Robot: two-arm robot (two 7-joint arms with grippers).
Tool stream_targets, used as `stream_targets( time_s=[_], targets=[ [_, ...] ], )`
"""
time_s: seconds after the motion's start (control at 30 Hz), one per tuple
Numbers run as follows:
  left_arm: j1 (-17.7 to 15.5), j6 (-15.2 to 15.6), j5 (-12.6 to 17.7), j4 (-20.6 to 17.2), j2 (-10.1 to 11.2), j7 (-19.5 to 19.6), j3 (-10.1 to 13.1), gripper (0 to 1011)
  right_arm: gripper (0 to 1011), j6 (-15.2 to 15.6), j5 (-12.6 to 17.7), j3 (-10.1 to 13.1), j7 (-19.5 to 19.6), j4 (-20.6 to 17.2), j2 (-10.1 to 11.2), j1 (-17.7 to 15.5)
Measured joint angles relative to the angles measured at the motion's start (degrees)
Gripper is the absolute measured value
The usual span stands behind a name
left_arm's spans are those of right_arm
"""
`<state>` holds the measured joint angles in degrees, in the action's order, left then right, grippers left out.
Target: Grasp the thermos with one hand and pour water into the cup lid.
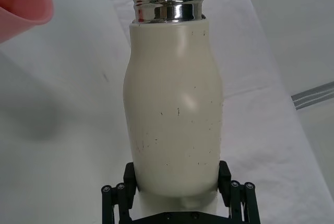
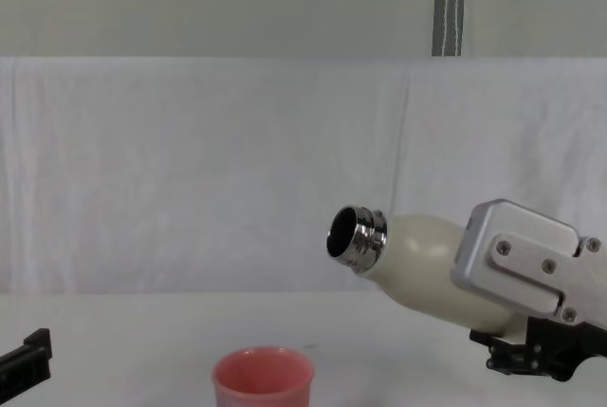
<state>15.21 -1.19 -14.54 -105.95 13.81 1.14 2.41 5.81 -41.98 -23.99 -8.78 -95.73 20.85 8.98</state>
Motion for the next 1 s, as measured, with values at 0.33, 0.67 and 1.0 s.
stream_targets(
  time_s=[0.33, 0.67, 1.0],
  targets=[
    [0.0, 0.0, 0.0, 0.0, 0.0, 0.0, 0.0, 1001, 951, 0.0, -2.2, -1.0, 0.0, 0.2, 0.6, 0.6],
    [0.0, 0.0, 0.0, 0.0, 0.0, 0.0, 0.0, 1001, 951, 0.0, -3.3, -1.7, -0.4, 0.5, 1.0, 1.0],
    [0.0, 0.0, 0.0, 0.0, 0.0, 0.0, 0.0, 1001, 951, -0.1, -5.0, -3.0, -0.5, 1.1, 1.3, 1.5]
  ],
)
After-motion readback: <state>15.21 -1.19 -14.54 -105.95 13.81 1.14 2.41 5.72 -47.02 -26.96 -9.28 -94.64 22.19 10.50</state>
